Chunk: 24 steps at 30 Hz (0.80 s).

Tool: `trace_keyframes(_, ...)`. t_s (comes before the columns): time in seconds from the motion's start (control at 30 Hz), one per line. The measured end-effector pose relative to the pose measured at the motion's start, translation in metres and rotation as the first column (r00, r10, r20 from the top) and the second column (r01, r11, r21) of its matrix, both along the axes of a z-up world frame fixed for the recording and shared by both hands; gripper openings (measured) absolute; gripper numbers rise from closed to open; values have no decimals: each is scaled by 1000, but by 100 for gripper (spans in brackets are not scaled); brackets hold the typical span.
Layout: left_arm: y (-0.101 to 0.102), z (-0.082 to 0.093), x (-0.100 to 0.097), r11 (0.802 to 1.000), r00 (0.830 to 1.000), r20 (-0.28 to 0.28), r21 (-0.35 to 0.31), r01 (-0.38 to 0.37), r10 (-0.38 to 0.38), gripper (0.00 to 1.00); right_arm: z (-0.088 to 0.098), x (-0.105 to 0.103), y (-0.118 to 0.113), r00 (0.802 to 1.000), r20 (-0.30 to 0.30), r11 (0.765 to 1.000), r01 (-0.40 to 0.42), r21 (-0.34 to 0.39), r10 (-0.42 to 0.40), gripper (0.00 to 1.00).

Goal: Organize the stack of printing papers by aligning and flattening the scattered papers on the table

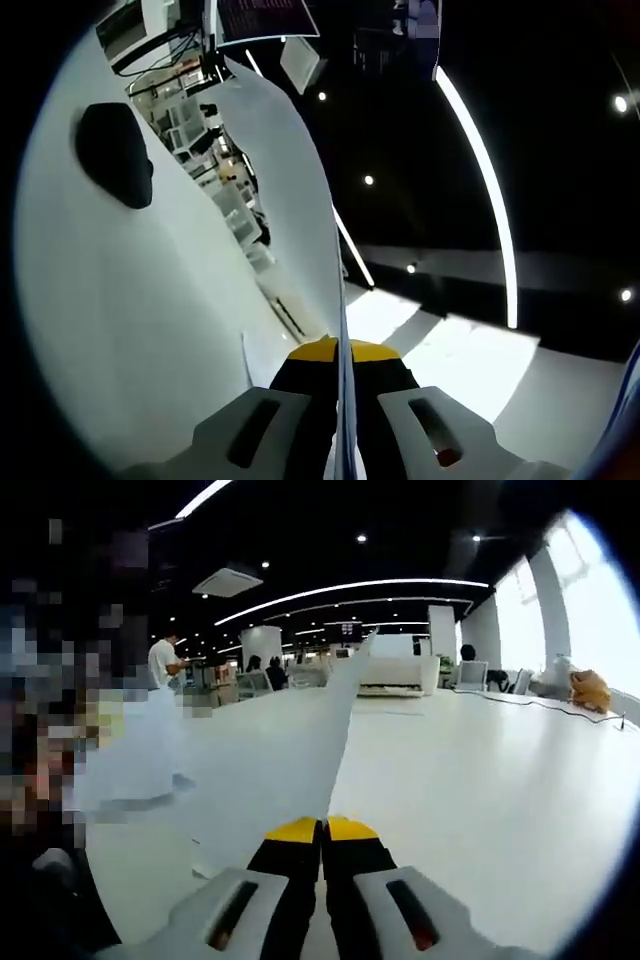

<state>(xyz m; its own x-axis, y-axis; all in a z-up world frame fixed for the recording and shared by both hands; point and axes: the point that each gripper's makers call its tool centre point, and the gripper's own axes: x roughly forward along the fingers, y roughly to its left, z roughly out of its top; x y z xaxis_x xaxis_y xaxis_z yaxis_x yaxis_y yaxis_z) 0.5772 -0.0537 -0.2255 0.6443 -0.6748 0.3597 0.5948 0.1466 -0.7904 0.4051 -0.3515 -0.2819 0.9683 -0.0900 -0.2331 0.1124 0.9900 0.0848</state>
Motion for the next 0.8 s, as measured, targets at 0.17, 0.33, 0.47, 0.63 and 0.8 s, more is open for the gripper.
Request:
trace_keyframes(0.17,0,0,-1,1000,1000,1,7,-3,3,6,19,-7,-1,995,100,998,-3,69,-4,0)
trace_keyframes(0.33,-1,-1,-1,1000,1000,4,18,-3,3,6,24,-5,5,991,135,995,-37,96,24,0)
trace_keyframes(0.47,-2,-1,-1,1000,1000,5,24,-7,7,6,25,-5,8,989,147,993,-49,105,33,0)
trace_keyframes(0.63,0,-1,0,1000,1000,-1,17,-11,11,6,28,-4,9,986,162,985,-57,163,30,0)
trace_keyframes(0.8,1,-1,0,1000,1000,2,19,-18,18,6,34,-4,9,981,195,974,-67,218,24,0)
